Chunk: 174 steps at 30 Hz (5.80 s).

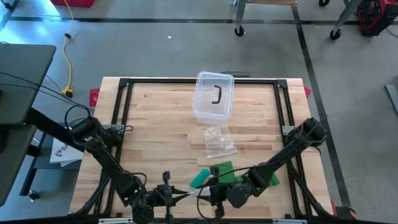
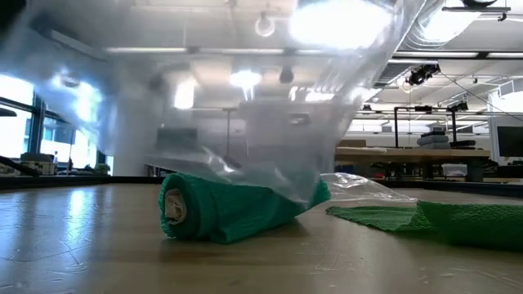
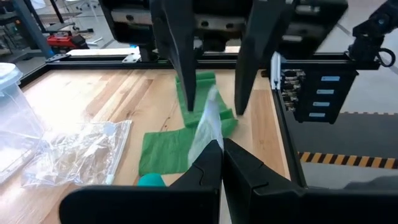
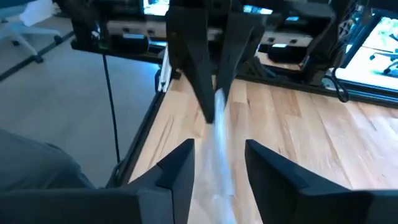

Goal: Roll bandage
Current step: Open the transparent zip bag, then put the blue bandage into the transparent zip bag

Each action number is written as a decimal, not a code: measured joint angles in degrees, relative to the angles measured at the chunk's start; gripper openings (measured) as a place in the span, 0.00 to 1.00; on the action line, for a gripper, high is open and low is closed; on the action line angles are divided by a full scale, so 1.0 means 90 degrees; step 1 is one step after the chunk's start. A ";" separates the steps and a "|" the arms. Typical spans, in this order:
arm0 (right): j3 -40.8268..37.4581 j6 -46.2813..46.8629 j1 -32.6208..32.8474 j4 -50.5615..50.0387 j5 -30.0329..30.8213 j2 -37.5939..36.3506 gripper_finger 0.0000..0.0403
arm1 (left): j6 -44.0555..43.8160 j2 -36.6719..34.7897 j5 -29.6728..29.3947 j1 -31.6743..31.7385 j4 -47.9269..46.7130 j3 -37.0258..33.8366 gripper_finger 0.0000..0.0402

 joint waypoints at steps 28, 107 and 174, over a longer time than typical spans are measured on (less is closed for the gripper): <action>0.0007 0.0343 0.0244 -0.0509 0.0401 0.0102 0.03 | -0.0005 0.0003 -0.0001 -0.0190 -0.0007 0.0000 0.00; -0.0010 0.1379 -0.0142 -0.0952 -0.0781 -0.0212 0.37 | -0.0048 0.0002 0.0324 -0.0097 -0.0010 0.0000 0.00; 0.0000 0.1410 -0.0811 -0.2272 0.2312 0.0033 0.00 | -0.1785 -0.0328 -0.3036 -0.0535 -0.1820 -0.0005 0.21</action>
